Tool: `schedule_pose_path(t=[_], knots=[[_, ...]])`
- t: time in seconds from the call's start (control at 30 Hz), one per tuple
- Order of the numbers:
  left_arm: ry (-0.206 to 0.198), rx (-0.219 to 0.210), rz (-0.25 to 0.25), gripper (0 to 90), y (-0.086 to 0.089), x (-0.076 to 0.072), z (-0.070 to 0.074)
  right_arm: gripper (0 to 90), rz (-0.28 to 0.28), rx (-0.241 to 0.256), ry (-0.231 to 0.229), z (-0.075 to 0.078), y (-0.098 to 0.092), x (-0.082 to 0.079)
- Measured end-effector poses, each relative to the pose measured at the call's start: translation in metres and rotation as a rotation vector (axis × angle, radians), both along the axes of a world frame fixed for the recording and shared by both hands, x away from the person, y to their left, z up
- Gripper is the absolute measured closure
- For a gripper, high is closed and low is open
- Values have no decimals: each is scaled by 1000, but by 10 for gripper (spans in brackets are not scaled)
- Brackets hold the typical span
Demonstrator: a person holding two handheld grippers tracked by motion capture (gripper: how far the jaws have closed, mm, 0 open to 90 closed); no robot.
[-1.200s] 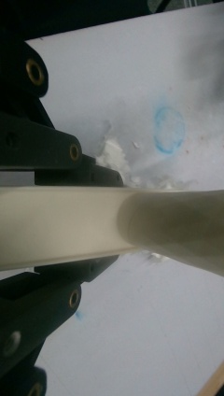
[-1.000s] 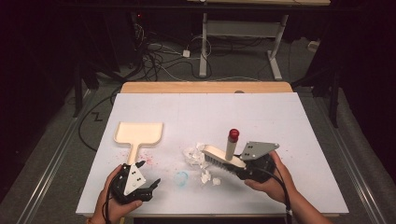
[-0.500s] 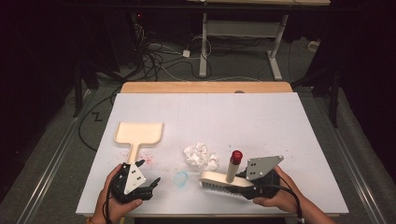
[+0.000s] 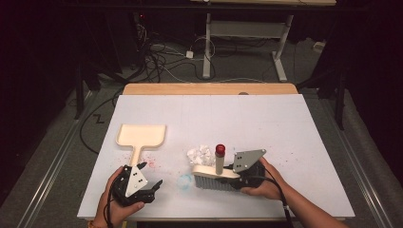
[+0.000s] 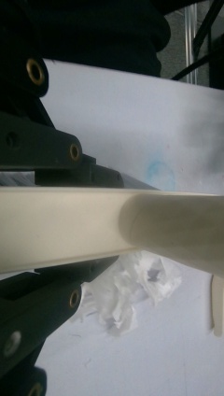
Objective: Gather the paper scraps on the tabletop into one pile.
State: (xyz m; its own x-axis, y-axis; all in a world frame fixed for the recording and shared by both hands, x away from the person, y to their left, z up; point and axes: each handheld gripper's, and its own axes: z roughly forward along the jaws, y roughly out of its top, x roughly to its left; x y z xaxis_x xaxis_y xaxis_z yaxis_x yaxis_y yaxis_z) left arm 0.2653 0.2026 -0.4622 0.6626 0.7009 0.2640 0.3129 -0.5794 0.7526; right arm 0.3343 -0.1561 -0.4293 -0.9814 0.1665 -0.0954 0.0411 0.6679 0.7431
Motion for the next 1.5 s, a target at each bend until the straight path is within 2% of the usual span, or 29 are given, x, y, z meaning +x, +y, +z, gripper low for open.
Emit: schedule_pose_path(t=[0.23, 0.47, 0.53, 0.63, 0.73, 0.8, 0.87, 0.93, 1.07, 1.1, 1.17, 1.23, 1.3, 1.4, 1.5], knots=[[3, 2, -3, 214, 0, 0, -1, 677, -9, 22, -39, 1, 20, 22], [7, 4, -7, 214, -1, 0, -2, 678, -43, 36, -42, 1, 23, 33], [4, 2, -6, 214, 0, 0, -1, 677, -38, 61, -27, 6, 21, 30], [3, 2, -5, 214, 1, -1, -1, 677, -34, 71, -35, 11, 18, 25], [2, 3, -3, 214, 1, 0, -1, 677, -71, 127, -58, 29, 4, 18], [2, 4, -2, 214, 0, 1, 0, 677, -97, 179, -48, 39, -2, 19], [2, 6, -4, 214, -1, 1, 0, 676, -143, 195, -69, 47, -5, 22], [1, 6, -6, 214, -2, 2, 0, 676, -168, 188, -90, 51, -4, 27], [5, 12, -15, 214, -4, 3, -1, 676, -185, 176, -96, 52, 0, 38], [8, 15, -16, 214, -4, 3, -1, 677, -196, 151, -106, 50, 6, 47], [9, 13, -16, 214, -4, 3, -1, 676, -186, 137, -108, 48, 9, 52], [10, 7, -13, 214, -2, 3, -2, 676, -186, 73, -131, 39, 19, 66], [12, 6, -13, 214, -1, 3, -2, 677, -186, 41, -126, 32, 26, 77], [14, 2, -10, 214, 0, 3, -2, 676, -187, -17, -159, 21, 36, 93], [16, 1, -14, 214, 0, 3, -3, 676, -185, -26, -163, 8, 40, 110]])
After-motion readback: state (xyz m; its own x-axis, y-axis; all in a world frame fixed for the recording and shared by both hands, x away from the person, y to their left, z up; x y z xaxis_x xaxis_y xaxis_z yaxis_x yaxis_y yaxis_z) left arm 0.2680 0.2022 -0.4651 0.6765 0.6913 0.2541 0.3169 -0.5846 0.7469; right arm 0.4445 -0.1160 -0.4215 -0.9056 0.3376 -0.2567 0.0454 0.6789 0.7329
